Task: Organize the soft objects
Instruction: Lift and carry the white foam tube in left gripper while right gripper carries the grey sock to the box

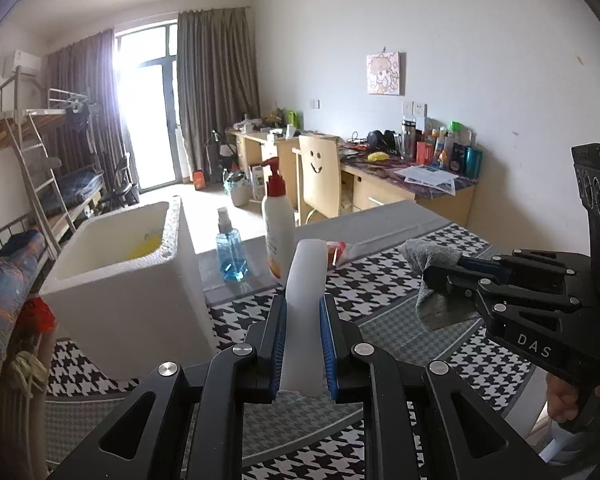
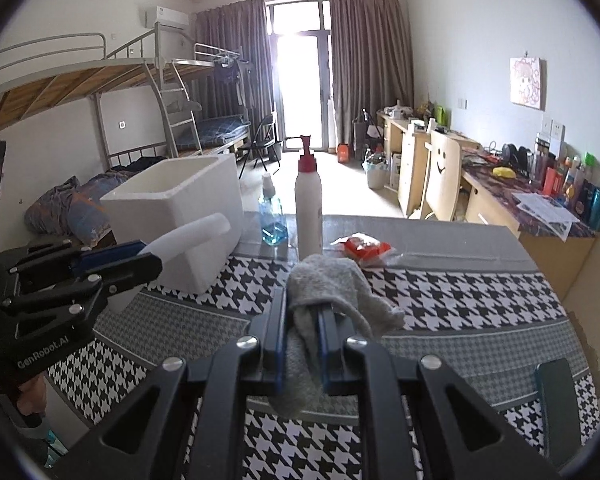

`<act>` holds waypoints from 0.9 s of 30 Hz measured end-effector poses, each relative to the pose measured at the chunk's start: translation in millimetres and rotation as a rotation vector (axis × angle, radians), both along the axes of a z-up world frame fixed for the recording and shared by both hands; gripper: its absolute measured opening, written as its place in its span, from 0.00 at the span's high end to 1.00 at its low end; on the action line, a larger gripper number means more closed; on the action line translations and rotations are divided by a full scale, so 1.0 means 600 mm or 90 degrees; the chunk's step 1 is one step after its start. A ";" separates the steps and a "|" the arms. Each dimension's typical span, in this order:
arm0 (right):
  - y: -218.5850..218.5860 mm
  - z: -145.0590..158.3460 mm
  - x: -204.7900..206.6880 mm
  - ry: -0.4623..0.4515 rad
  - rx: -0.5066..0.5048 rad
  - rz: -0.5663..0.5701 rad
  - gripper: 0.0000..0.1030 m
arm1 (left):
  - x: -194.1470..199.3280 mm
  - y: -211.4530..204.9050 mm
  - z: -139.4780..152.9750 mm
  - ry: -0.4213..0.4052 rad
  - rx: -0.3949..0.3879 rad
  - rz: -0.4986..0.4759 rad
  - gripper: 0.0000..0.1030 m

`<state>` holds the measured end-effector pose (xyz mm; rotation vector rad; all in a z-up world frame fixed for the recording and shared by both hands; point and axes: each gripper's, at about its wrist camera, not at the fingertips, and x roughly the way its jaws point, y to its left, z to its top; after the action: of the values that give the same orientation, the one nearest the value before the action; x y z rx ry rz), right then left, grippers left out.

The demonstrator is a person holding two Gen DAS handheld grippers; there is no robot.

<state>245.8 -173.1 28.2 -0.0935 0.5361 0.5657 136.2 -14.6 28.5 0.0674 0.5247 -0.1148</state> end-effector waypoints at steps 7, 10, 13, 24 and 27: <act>0.014 0.019 0.012 -0.012 0.002 0.012 0.84 | 0.007 0.007 0.019 -0.018 0.005 0.017 0.82; 0.021 0.029 0.013 -0.017 0.006 0.019 0.84 | 0.011 0.013 0.031 -0.029 0.009 0.024 0.82; 0.030 0.041 0.013 -0.026 0.009 0.024 0.84 | 0.013 0.017 0.040 -0.040 0.015 0.031 0.82; 0.060 0.068 0.022 -0.049 0.010 0.042 0.84 | 0.025 0.032 0.065 -0.067 0.018 0.058 0.82; 0.066 0.074 0.027 -0.053 0.011 0.049 0.84 | 0.031 0.036 0.070 -0.070 0.018 0.066 0.82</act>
<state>262.2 -133.7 72.3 -0.1214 0.4484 0.6379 154.6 7.0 70.6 0.0733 0.4193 -0.0029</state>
